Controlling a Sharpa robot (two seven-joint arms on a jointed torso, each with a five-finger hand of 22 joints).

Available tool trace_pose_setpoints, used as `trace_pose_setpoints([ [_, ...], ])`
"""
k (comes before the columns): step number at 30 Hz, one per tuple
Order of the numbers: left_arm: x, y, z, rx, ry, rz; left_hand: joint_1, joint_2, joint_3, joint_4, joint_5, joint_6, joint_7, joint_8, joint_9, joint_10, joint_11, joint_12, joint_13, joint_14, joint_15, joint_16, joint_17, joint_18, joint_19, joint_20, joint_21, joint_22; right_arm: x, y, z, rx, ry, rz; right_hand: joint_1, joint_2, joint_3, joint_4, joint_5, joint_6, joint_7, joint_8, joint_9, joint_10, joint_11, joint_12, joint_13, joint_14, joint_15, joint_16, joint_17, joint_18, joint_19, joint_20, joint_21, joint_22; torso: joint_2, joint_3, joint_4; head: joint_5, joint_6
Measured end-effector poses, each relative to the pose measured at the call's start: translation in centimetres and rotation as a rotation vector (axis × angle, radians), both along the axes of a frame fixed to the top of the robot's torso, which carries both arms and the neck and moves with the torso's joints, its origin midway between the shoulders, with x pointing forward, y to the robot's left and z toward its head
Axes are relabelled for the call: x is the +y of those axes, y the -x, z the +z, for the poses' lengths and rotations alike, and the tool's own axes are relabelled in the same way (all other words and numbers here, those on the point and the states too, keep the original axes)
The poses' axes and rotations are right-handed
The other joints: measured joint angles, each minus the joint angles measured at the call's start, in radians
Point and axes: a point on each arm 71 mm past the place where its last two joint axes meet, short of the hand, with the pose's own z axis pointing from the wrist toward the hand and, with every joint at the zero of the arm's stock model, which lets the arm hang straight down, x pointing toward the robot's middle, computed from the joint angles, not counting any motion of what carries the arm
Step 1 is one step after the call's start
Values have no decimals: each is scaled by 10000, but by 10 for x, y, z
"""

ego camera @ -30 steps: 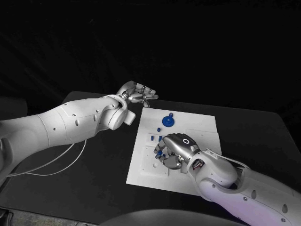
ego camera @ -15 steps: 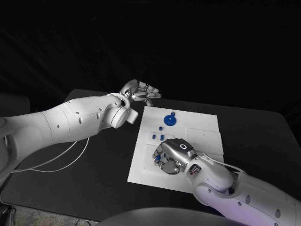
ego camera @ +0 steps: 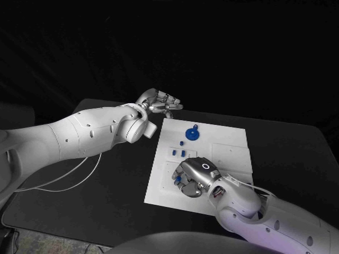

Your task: Assemble the parts on the task board

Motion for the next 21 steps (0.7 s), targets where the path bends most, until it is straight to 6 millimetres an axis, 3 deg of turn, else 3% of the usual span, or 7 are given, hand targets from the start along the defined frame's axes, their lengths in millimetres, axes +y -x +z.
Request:
trace_pose_setpoints([
  [21,-1,0,0,25,13,-50,0,0,0,0,0,0,0,0,0,0,0,0,0,0,0,0,-1,0,0,0,0,-2,0,-1,-5,19,334,-23,67,66,-17,-15,-31,0,0,1,-1,0,0,-33,0,26,-26,-11,16,-1,3,4,-51,58,-2,9,-12,37,-47],
])
